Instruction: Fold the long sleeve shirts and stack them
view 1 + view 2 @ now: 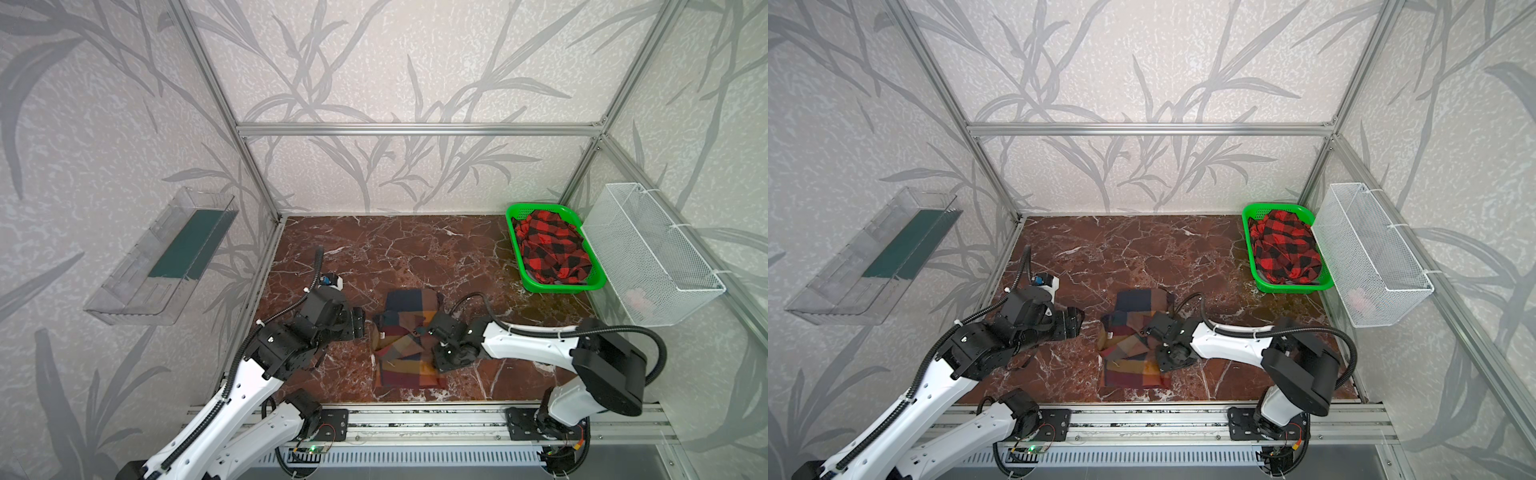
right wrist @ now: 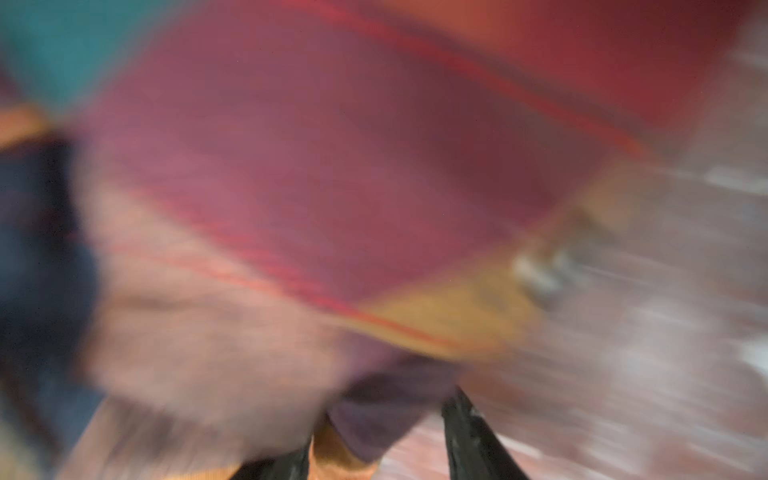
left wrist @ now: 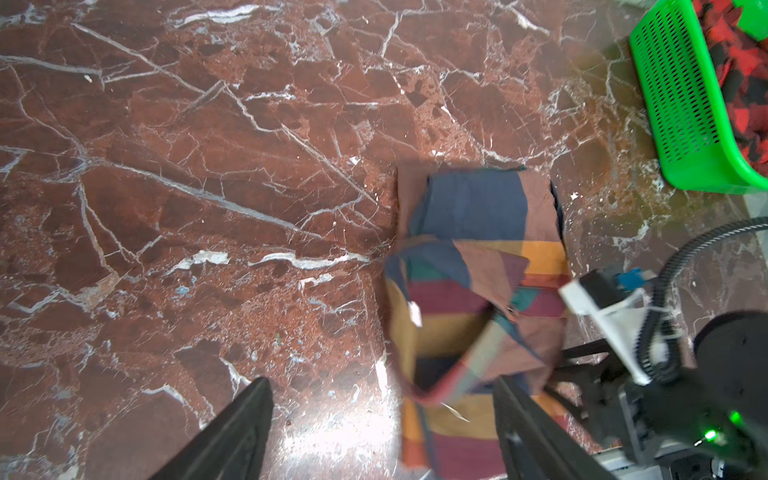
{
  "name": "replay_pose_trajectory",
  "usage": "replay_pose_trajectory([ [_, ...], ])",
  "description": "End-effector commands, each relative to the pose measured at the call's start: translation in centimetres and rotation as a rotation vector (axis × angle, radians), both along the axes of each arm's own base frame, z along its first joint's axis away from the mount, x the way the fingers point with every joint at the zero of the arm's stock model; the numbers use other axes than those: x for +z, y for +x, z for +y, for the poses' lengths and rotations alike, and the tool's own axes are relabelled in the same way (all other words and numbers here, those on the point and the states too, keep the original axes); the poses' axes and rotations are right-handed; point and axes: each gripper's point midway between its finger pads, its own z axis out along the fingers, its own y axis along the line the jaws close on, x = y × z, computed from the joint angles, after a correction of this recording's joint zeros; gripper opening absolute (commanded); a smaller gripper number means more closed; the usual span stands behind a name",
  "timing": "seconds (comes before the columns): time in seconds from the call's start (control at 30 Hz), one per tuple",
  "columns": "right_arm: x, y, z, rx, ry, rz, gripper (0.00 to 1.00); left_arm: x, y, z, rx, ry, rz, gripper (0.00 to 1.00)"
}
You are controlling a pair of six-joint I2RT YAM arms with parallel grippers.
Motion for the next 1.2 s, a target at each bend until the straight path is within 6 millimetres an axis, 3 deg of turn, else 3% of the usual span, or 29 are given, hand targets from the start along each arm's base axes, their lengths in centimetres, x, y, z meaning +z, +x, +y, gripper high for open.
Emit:
replay_pose_trajectory([
  [0.0,-0.6,-1.3,7.7,0.012,0.138,0.067,0.49,0.6,-0.5,0.9,0.021,0.034,0.034,0.84],
  [0.1,1.3,-0.3,13.6,0.057,0.238,0.044,0.50,0.7,-0.7,1.6,0.041,0.070,0.055,0.84],
  [0.2,3.8,1.2,18.4,0.095,0.353,0.026,0.52,0.4,-0.7,2.4,0.065,0.104,0.071,0.84],
  [0.27,5.9,2.0,19.9,0.118,0.400,0.007,0.53,-0.1,-0.5,3.0,0.097,0.126,0.090,0.84],
  [0.4,10.0,5.3,17.6,0.121,0.409,-0.163,0.50,-1.8,0.0,3.4,0.158,0.112,0.165,0.84],
  [0.57,11.0,10.9,13.3,0.038,0.502,-0.144,0.35,-4.6,1.0,2.0,0.198,0.005,0.259,0.83],
  [0.73,9.3,14.4,13.0,0.043,0.525,-0.127,0.24,-7.9,1.6,1.5,0.251,-0.044,0.325,0.82],
  [0.8,7.8,15.9,12.6,0.017,0.520,-0.113,0.16,-9.5,1.6,1.7,0.283,-0.063,0.359,0.82],
  [0.9,4.4,17.9,10.9,-0.046,0.471,-0.102,0.14,-11.9,1.4,2.1,0.334,-0.093,0.414,0.81],
  [0.97,2.6,18.2,10.1,-0.083,0.460,-0.083,0.13,-13.2,1.2,2.4,0.357,-0.098,0.442,0.81],
  [1.17,-1.9,15.6,9.0,-0.164,0.393,-0.032,0.09,-15.7,1.2,3.4,0.410,-0.098,0.509,0.81],
])
